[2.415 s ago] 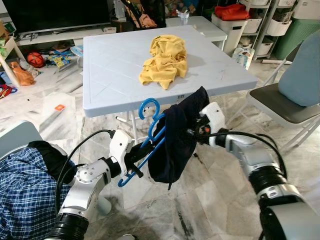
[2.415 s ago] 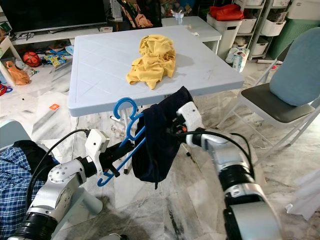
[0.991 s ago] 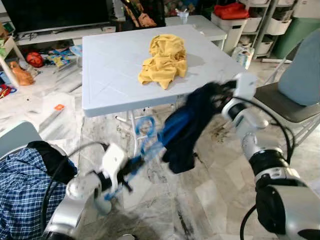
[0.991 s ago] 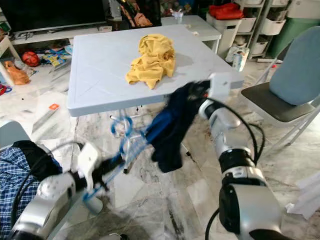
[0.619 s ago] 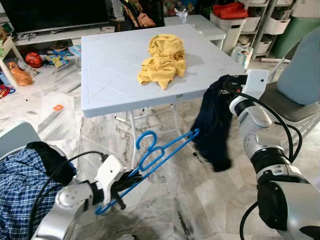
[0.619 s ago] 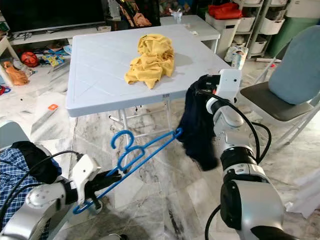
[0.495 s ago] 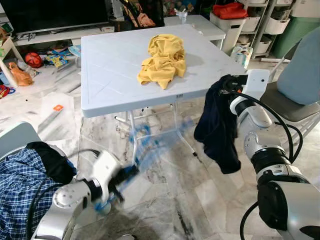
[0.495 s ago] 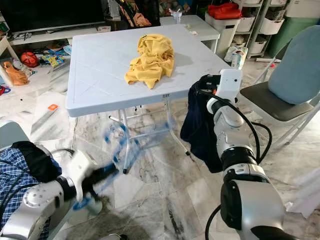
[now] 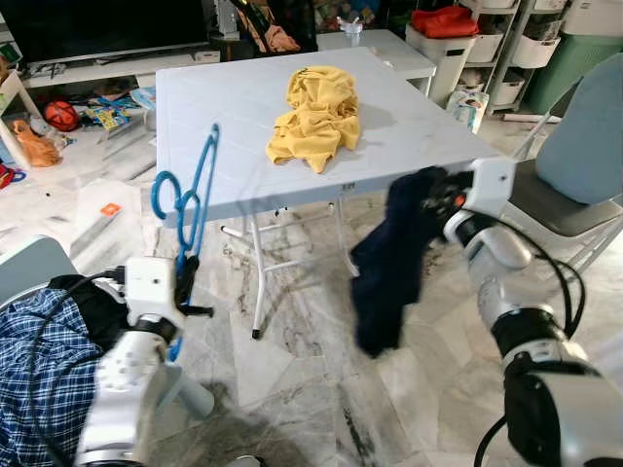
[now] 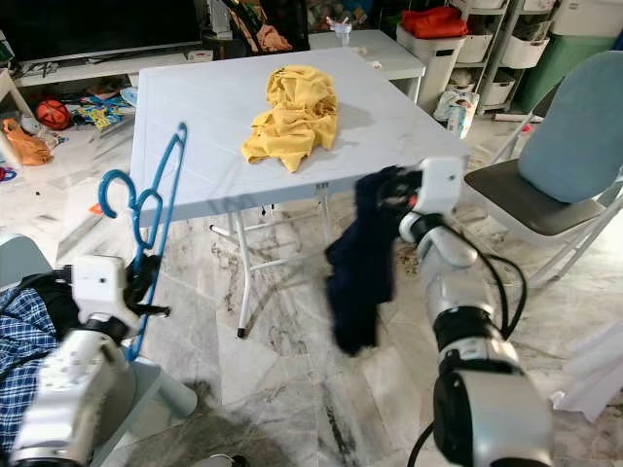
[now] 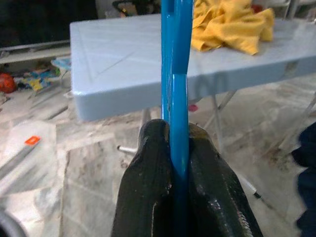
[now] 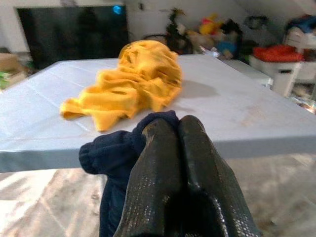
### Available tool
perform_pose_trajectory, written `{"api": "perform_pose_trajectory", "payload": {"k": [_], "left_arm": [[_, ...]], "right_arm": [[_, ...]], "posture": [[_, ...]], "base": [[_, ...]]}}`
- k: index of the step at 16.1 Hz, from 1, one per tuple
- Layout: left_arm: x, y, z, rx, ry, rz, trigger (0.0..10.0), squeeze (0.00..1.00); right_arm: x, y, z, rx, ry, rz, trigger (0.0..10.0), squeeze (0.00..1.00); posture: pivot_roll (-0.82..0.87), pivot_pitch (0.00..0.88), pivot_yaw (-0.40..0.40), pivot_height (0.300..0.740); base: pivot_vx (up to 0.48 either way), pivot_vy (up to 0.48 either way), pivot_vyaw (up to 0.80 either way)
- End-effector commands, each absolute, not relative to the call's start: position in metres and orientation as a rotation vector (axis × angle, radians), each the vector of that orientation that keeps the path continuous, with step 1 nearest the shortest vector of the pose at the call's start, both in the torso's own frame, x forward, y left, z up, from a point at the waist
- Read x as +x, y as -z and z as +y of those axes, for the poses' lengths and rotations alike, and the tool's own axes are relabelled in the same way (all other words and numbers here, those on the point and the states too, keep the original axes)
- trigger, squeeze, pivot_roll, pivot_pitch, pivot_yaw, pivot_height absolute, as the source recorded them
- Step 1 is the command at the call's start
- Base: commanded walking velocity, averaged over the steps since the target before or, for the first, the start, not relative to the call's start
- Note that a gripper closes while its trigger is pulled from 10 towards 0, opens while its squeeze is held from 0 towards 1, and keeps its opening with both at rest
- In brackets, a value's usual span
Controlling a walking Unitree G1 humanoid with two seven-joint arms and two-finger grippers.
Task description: Hang hanger
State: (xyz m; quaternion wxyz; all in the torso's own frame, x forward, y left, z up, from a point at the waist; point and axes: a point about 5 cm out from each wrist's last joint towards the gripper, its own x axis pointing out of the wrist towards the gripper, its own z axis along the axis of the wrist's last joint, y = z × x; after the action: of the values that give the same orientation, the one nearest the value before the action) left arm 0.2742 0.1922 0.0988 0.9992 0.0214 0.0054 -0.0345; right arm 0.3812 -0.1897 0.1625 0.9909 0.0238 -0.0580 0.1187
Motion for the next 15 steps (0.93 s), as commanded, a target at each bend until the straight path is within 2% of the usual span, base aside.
{"api": "perform_pose_trajectory", "payload": {"k": [1, 4, 9, 15], "left_arm": [[0.279, -0.114, 0.184, 0.045, 0.056, -0.074, 10.0, 0.00], [0.284, -0.124, 0.175, 0.040, 0.090, -0.130, 10.0, 0.00], [0.289, -0.126, 0.181, 0.032, 0.061, -0.143, 10.0, 0.00], [0.295, -0.129, 0.178, 0.018, 0.066, -0.165, 10.0, 0.00]], "right_arm": [[0.380, -0.179, -0.183, 0.052, -0.288, -0.212, 0.0, 0.00], [0.373, -0.180, -0.169, 0.061, -0.347, -0.260, 0.0, 0.00], [0.372, -0.185, -0.159, 0.077, -0.387, -0.289, 0.0, 0.00], [0.375, -0.194, -0.149, 0.079, -0.402, -0.314, 0.0, 0.00]], "posture": [[-0.05, 0.000, -0.001, 0.740], [-0.05, 0.000, 0.003, 0.740], [-0.05, 0.000, 0.006, 0.740], [-0.05, 0.000, -0.005, 0.740]], "base": [[0.000, 0.000, 0.00], [0.000, 0.000, 0.00], [0.000, 0.000, 0.00], [0.299, 0.000, 0.00]]}}
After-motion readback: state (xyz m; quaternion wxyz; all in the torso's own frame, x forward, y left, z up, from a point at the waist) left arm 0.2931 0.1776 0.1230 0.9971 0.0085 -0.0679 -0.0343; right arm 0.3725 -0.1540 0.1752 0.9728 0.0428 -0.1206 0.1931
